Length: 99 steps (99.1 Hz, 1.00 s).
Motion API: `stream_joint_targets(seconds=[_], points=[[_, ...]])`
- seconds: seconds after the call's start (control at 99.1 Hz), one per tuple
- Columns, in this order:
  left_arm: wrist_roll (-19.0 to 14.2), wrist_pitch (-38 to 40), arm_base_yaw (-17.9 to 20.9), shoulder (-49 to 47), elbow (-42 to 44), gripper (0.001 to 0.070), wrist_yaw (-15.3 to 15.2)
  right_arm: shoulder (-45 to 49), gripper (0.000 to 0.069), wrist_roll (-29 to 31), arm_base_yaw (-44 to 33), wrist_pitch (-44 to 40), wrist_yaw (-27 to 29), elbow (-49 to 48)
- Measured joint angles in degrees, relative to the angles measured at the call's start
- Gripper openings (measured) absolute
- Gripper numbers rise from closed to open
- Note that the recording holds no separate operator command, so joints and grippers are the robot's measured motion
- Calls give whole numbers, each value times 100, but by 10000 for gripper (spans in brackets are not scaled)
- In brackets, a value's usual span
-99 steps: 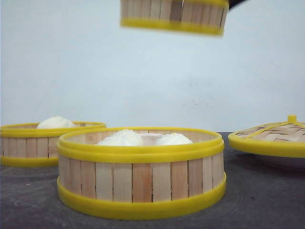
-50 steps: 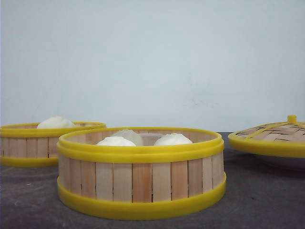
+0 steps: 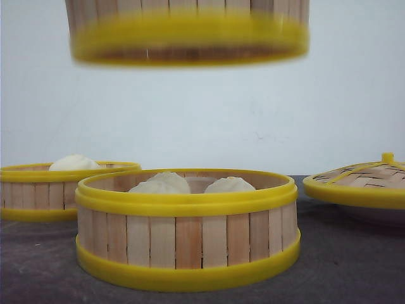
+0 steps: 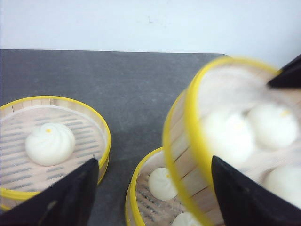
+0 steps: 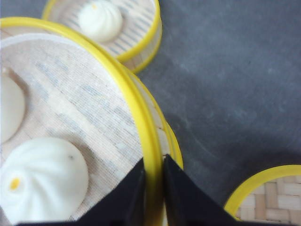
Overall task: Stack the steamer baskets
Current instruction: 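Lift the basket with the right gripper and lower it onto the front basket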
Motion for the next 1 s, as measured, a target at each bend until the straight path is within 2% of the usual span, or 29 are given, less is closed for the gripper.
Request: stream_joint_targets(seconds=[0.222,0.837,0.999], points=[[2,-7,0,0,0,464,0,107,35,87,-39,946,22,-960],[44,-26,0,0,0,464,0,750,35,201,-35,1355,22,-1215],[90,-31,0,0,0,464,0,780,34,221,-37,1150,293,-1215]])
